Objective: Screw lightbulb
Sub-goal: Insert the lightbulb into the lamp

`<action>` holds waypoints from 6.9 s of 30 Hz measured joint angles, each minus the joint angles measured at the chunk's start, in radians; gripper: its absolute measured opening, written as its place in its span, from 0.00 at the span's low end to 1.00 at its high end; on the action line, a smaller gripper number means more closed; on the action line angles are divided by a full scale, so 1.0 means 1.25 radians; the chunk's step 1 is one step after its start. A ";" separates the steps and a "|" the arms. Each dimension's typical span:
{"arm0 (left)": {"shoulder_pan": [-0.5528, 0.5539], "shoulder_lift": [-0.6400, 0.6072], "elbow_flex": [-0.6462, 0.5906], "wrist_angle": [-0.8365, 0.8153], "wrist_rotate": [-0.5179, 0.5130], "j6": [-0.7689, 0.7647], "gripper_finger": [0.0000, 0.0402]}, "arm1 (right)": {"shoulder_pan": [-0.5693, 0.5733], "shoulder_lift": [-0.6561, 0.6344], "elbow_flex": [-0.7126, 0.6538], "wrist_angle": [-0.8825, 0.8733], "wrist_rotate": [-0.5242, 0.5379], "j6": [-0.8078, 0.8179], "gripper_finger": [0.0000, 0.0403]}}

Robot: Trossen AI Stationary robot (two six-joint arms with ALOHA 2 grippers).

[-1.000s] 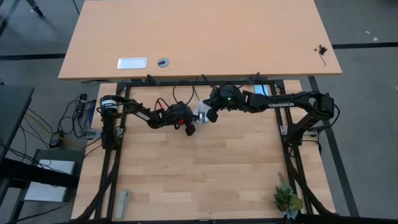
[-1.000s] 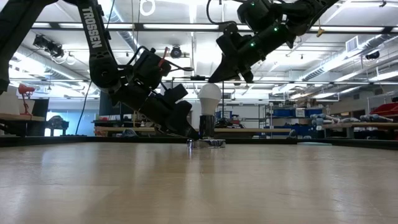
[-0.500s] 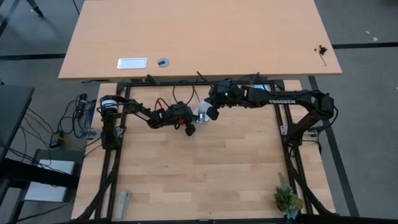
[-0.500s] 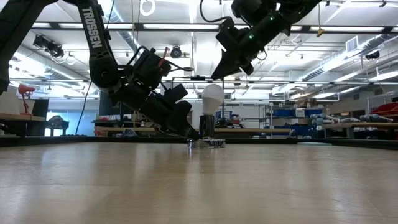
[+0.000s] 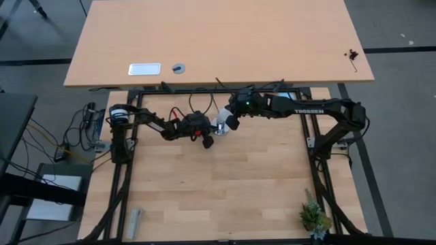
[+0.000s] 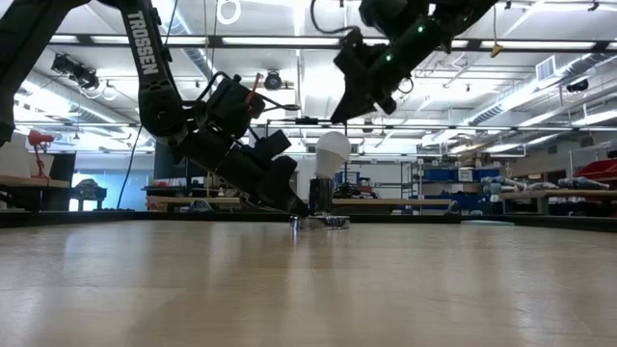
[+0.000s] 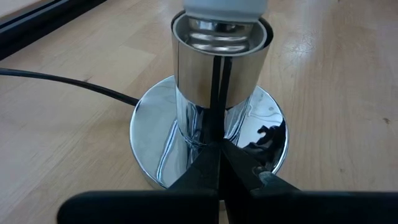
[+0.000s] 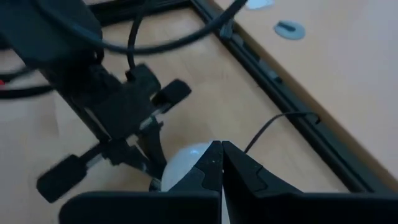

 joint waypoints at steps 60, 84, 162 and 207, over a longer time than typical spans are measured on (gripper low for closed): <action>0.000 0.000 0.001 0.001 0.005 -0.002 0.02 | 0.020 0.042 0.002 0.007 -0.078 0.011 0.03; 0.000 0.000 0.000 0.001 0.002 -0.003 0.02 | 0.020 0.046 0.052 -0.042 -0.084 -0.005 0.11; -0.038 0.075 0.063 0.031 0.116 -0.013 0.02 | 0.010 0.161 0.307 -0.486 -0.191 -0.225 0.57; -0.038 0.076 0.062 0.031 0.114 -0.015 0.02 | 0.020 0.223 0.393 -0.553 -0.165 -0.366 0.60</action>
